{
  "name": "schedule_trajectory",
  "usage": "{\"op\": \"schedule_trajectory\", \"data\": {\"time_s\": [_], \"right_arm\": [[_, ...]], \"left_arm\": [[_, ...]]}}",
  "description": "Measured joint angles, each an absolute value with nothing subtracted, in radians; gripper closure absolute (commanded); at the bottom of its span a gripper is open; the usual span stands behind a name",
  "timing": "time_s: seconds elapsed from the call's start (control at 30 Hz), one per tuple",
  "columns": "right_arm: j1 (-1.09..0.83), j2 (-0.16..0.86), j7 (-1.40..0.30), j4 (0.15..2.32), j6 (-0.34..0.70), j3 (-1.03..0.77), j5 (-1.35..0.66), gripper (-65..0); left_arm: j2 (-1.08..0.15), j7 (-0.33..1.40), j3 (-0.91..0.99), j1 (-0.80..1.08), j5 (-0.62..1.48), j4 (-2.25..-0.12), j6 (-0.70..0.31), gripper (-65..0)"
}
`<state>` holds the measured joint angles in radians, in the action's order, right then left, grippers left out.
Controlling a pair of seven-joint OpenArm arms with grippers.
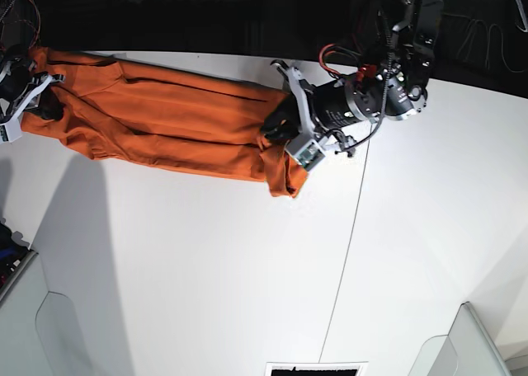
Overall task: Layout the t-shirt on the table in an organized manner, then fold the t-shirt properly
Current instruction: 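Lift the hem end with the left gripper and fold it toward the collar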
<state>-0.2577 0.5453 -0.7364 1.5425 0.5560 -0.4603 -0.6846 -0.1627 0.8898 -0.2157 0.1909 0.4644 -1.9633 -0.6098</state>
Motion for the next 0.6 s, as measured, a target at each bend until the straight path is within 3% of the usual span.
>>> {"op": "schedule_trajectory", "data": {"time_s": [0.23, 0.37, 0.57, 0.6], "right_arm": [[-0.258, 0.529, -0.734, 1.542, 0.555, -0.461, -0.684, 0.0], [-0.257, 0.517, -0.734, 1.542, 0.556, -0.46, -0.685, 0.0], [-0.257, 0.518, -0.733, 1.542, 0.555, -0.461, -0.685, 0.0], [-0.257, 0.518, -0.734, 1.542, 0.555, -0.461, -0.685, 0.0]], "left_arm": [[0.004, 0.839, -0.376, 0.154, 0.337, -1.948, -0.601, 0.0], [0.076, 0.838, -0.436, 0.107, 0.278, -1.836, -0.598, 0.0], [0.1, 0.838, -0.518, 0.02, 0.269, -1.641, -0.598, 0.0], [0.1, 0.838, -0.527, 0.018, 0.268, -1.627, -0.598, -6.8]]}}
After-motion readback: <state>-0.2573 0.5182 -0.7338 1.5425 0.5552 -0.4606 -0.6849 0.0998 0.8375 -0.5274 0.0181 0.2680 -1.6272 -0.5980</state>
